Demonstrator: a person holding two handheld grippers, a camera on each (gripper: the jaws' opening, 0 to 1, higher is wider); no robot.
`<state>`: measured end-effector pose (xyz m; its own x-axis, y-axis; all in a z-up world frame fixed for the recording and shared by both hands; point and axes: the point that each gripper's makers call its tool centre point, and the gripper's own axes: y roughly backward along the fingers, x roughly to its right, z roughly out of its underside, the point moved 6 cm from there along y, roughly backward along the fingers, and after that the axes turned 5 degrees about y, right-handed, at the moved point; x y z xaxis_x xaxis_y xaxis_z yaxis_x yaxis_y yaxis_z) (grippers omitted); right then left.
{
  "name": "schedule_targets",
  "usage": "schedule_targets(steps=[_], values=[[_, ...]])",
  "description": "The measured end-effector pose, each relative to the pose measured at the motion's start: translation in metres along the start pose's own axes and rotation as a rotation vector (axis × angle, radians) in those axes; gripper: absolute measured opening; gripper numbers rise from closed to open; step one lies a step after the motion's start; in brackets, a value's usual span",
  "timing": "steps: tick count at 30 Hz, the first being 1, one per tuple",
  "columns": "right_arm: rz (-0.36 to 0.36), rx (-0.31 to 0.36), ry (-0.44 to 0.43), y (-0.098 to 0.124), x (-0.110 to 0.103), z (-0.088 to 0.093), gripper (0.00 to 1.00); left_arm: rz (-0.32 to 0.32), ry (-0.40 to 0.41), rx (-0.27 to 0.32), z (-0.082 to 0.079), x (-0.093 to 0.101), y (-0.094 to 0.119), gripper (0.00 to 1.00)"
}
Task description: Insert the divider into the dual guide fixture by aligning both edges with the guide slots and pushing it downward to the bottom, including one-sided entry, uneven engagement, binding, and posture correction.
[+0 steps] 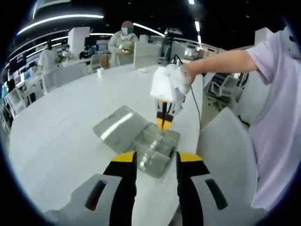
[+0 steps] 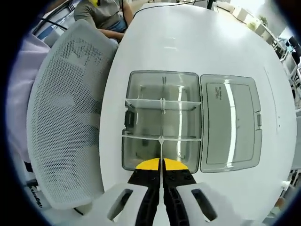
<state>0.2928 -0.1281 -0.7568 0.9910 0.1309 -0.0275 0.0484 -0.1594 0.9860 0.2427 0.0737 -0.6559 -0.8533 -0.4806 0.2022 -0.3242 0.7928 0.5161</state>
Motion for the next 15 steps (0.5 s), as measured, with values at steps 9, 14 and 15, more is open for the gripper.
schedule_targets(steps=[9,14,15], values=[[-0.011,-0.015,-0.020,0.0038,-0.0009,-0.0027,0.00,-0.002,0.005,0.003,0.0022,-0.0033,0.0023,0.31],[-0.015,-0.015,-0.025,0.0009,-0.0008,-0.0020,0.00,0.002,0.009,0.008,0.0026,-0.0035,0.0006,0.31],[-0.017,-0.015,-0.025,-0.0001,-0.0005,-0.0018,0.00,0.003,0.008,0.007,0.0029,-0.0037,0.0004,0.30]])
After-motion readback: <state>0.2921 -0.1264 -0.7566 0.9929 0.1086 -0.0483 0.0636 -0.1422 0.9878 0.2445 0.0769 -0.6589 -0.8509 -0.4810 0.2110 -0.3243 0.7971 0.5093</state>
